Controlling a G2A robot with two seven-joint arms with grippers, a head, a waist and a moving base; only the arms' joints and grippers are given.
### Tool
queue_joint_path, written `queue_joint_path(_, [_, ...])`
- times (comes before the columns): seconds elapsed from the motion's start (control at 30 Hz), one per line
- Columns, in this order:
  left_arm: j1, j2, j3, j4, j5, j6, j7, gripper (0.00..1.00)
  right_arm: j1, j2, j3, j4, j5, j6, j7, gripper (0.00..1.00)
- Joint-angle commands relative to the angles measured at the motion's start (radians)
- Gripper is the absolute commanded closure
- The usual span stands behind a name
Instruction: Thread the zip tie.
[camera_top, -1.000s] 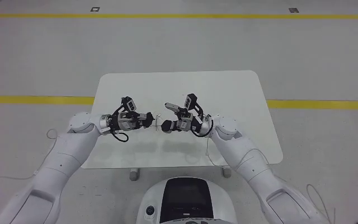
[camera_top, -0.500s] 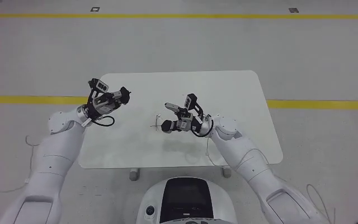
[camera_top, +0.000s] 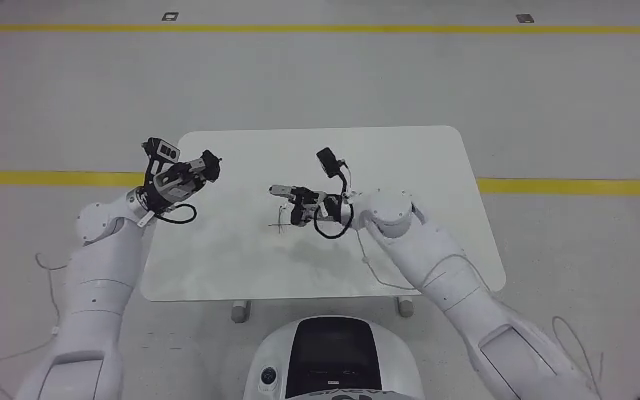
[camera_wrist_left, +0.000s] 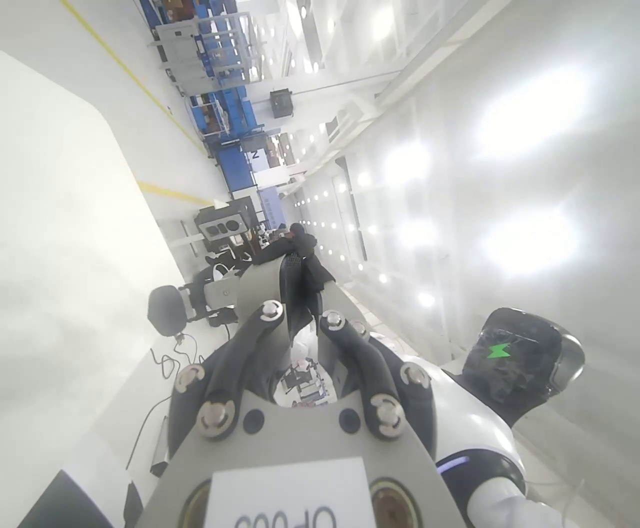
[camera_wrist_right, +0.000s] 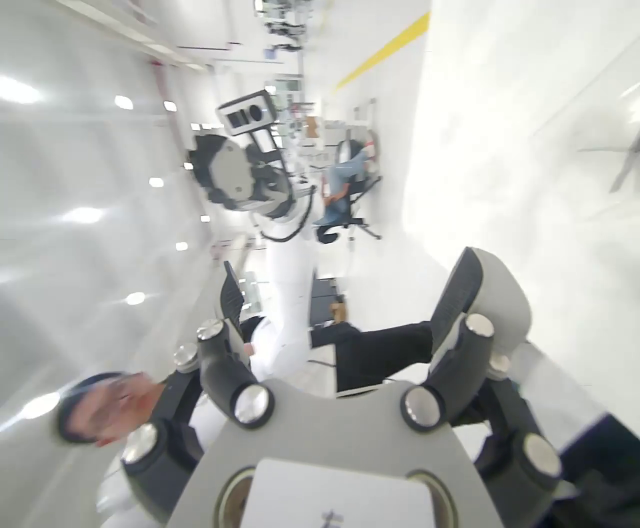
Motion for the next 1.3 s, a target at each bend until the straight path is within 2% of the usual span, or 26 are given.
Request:
queue_joint_path(0.0, [0.000,0.000,0.000,0.000,0.000,0.000,0.000,1.00,0.039,-0.006,-0.044,-0.006,-0.107,0.073,-0.015,0.00])
queue_joint_path(0.17, [0.000,0.000,0.000,0.000,0.000,0.000,0.000,1.00,0.139,-0.038,-0.174,0.031,-0.272,0.145,-0.012,0.00])
queue_joint_path(0.47, [0.000,0.000,0.000,0.000,0.000,0.000,0.000,1.00,0.136,-0.039,-0.177,0.021,-0.282,0.137,-0.022,0.00])
queue_joint_path(0.53, [0.000,0.000,0.000,0.000,0.000,0.000,0.000,1.00,0.156,-0.047,-0.200,0.018,-0.300,0.137,-0.006,0.00])
queue_joint_path(0.6, [0.000,0.000,0.000,0.000,0.000,0.000,0.000,1.00,0.188,-0.061,-0.227,0.047,-0.311,0.159,0.014,0.00])
queue_joint_path(0.7, [0.000,0.000,0.000,0.000,0.000,0.000,0.000,1.00,0.258,-0.104,-0.281,0.149,-0.273,0.155,0.048,0.00])
queue_joint_path(0.8, [0.000,0.000,0.000,0.000,0.000,0.000,0.000,1.00,0.325,-0.160,-0.335,0.288,-0.232,0.170,0.062,0.00])
queue_joint_path(0.83, [0.000,0.000,0.000,0.000,0.000,0.000,0.000,1.00,0.349,-0.184,-0.353,0.335,-0.217,0.158,0.053,0.00])
queue_joint_path(0.9, [0.000,0.000,0.000,0.000,0.000,0.000,0.000,1.00,0.379,-0.220,-0.381,0.418,-0.198,0.162,0.058,0.00])
queue_joint_path(1.03, [0.000,0.000,0.000,0.000,0.000,0.000,0.000,1.00,0.415,-0.293,-0.424,0.558,-0.163,0.109,0.042,0.00])
queue_joint_path(1.07, [0.000,0.000,0.000,0.000,0.000,0.000,0.000,1.00,0.423,-0.307,-0.439,0.597,-0.177,0.110,0.038,0.00])
queue_joint_path(1.27, [0.000,0.000,0.000,0.000,0.000,0.000,0.000,1.00,0.427,-0.312,-0.444,0.606,-0.181,0.112,0.035,0.00])
